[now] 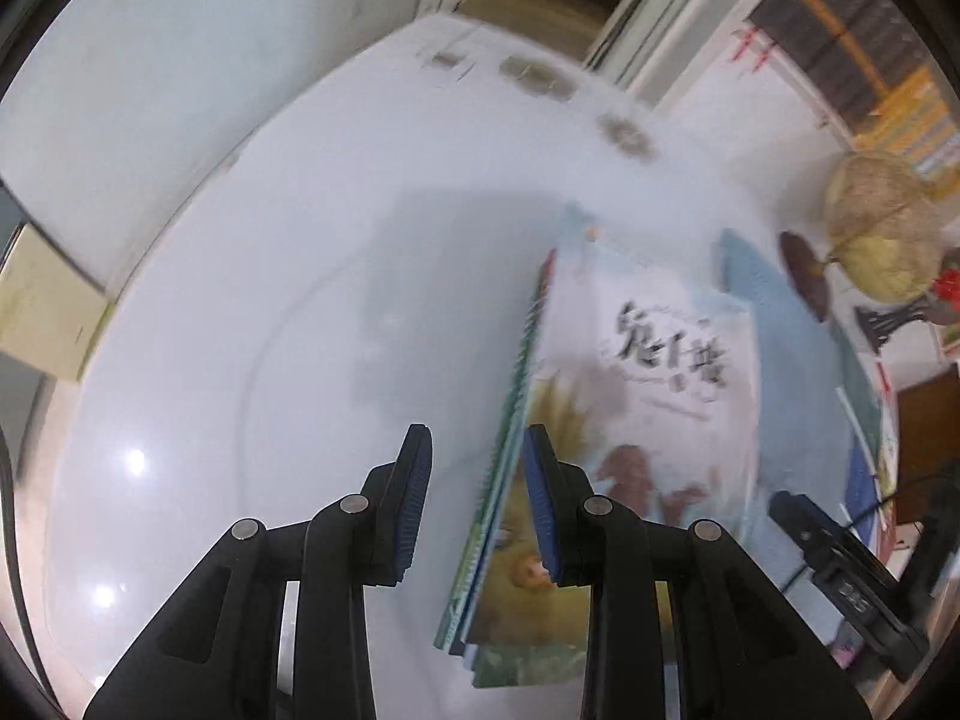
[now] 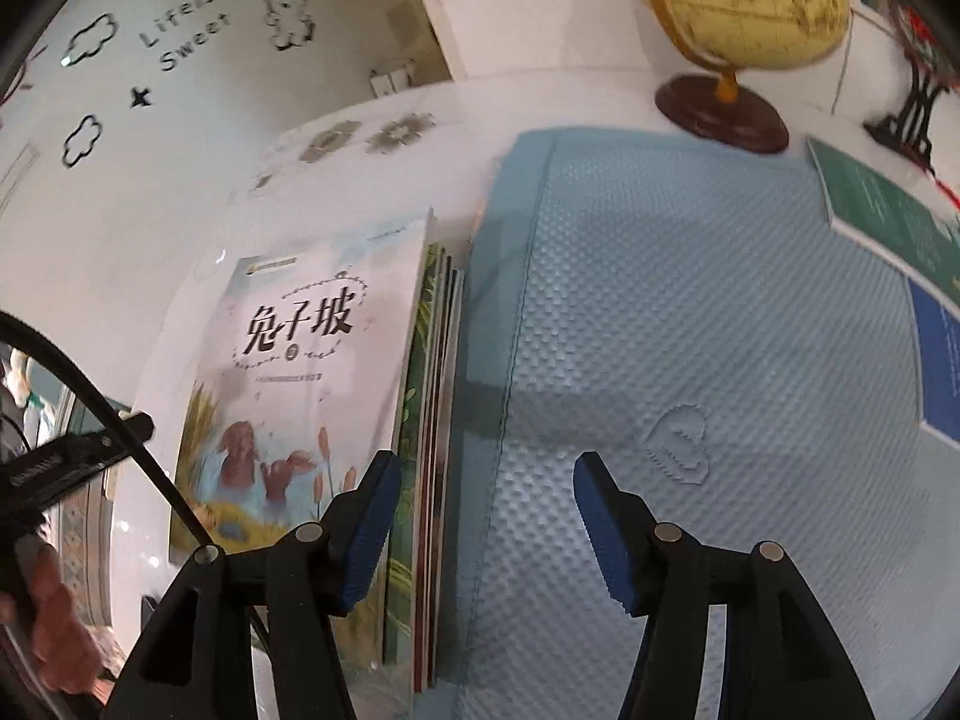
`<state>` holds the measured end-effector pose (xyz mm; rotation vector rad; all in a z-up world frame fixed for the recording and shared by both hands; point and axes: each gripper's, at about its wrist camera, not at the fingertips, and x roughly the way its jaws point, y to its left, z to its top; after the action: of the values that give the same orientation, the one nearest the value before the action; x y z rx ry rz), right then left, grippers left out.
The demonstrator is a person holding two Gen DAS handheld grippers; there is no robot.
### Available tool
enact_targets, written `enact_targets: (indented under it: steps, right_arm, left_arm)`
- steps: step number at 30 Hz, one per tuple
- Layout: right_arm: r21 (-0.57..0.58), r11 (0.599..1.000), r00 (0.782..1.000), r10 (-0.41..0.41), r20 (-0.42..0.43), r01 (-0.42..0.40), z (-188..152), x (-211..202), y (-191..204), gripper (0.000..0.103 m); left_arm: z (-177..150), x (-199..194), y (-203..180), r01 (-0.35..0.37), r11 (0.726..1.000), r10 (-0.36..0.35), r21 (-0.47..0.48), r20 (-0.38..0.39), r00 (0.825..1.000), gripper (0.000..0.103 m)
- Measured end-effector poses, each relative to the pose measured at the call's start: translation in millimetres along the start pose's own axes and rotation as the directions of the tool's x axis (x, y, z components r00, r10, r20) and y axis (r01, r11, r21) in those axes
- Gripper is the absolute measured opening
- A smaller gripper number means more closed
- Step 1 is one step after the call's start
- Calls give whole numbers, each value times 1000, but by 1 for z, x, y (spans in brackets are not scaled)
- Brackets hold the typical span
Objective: Organize books
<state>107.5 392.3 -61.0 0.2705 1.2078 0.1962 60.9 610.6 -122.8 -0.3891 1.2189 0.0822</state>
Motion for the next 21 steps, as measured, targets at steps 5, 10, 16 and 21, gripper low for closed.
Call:
enact_targets:
  steps: [5, 10, 16, 21]
  right_arm:
    - [-31, 999, 1000, -17, -25, 16, -10, 8, 12, 58]
    - [-43, 999, 998, 26, -50, -28, -19, 8, 18, 58]
    - [32, 999, 1000, -22, 3, 21, -21, 0, -1, 58]
    - [-11, 1000, 1000, -3, -13, 3, -21, 6, 3, 58]
  left_arm:
    - [-22, 8, -10, 32, 998, -31, 51, -30, 999, 29]
    - [-38, 5, -21, 38, 991, -34, 129, -37, 999, 30]
    - [-34, 1, 1, 69, 997, -68, 26, -29, 997, 30]
    - [-38, 4, -8, 84, 995, -83, 46, -33, 996, 30]
